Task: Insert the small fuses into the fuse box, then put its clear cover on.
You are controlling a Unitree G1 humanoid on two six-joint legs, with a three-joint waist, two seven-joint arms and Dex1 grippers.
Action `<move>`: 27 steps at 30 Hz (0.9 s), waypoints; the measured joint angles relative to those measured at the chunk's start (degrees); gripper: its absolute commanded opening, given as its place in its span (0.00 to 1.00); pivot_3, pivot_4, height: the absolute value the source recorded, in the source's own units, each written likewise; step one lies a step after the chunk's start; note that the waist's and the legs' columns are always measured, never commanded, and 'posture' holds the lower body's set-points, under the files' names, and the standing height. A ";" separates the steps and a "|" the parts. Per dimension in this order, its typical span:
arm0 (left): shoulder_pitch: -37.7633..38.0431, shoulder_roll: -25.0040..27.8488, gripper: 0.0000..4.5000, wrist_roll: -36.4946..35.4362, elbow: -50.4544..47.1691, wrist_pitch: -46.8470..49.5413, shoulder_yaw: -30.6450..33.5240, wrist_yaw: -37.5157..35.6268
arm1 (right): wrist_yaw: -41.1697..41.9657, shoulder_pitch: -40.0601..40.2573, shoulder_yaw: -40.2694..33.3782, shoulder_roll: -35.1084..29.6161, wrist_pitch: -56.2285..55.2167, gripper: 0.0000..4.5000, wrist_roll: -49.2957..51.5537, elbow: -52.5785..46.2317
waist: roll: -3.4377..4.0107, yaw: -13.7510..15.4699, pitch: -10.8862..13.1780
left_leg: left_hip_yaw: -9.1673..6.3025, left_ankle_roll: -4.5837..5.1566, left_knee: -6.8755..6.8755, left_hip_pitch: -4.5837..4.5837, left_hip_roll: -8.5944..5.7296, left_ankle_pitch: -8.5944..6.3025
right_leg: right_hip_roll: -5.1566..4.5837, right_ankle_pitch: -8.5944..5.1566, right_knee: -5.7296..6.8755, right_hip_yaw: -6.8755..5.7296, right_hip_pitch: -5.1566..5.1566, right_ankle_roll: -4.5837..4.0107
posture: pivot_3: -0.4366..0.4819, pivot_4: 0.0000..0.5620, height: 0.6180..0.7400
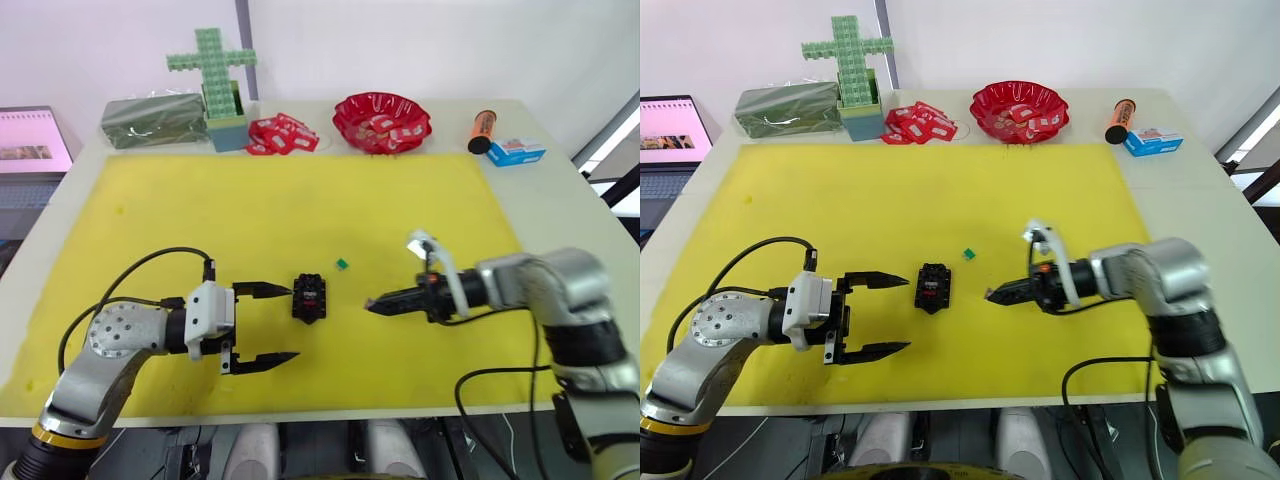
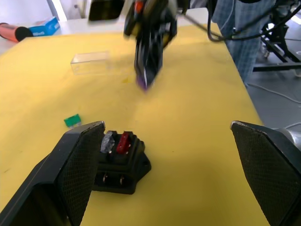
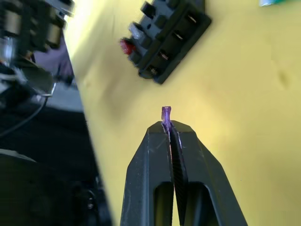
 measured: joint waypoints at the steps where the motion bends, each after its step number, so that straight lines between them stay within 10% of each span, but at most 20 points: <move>1: 0.39 0.02 1.00 -0.38 -0.30 0.22 0.07 0.08 | -1.83 2.78 -2.53 0.62 1.43 0.01 1.54 -3.36 | 0.00 -0.06 0.00 | -0.02 0.00 -0.01 0.03 0.02 0.00 | 0.02 0.00 0.02 -0.01 0.01 0.00 | 0.48 0.27 1.00; 8: 2.39 0.89 1.00 -1.83 -2.49 1.62 0.95 0.63 | -19.56 14.72 -17.39 11.41 3.35 0.01 10.88 -15.69 | 0.02 0.01 -0.01 | -0.05 0.00 0.00 0.06 0.05 0.00 | 0.11 -0.02 0.05 0.00 0.01 -0.01 | 0.48 0.27 1.00; 18: 2.23 1.19 1.00 -2.85 -3.47 2.66 1.62 1.15 | -54.38 17.01 -32.10 42.94 3.34 0.01 18.71 -18.90 | 0.13 -0.07 -0.03 | -0.09 0.00 -0.01 0.01 0.05 0.00 | 0.06 -0.03 0.03 0.01 0.00 -0.01 | 0.48 0.27 1.00; 27: 3.33 1.18 1.00 -2.94 -4.07 2.48 1.65 0.84 | -84.65 23.44 -29.52 41.95 -5.77 0.01 46.27 -17.03 | 0.21 -0.86 -0.07 | -0.37 0.01 -0.13 0.02 0.05 0.00 | 0.05 -0.06 -0.04 -0.04 0.07 0.00 | 0.48 0.27 1.00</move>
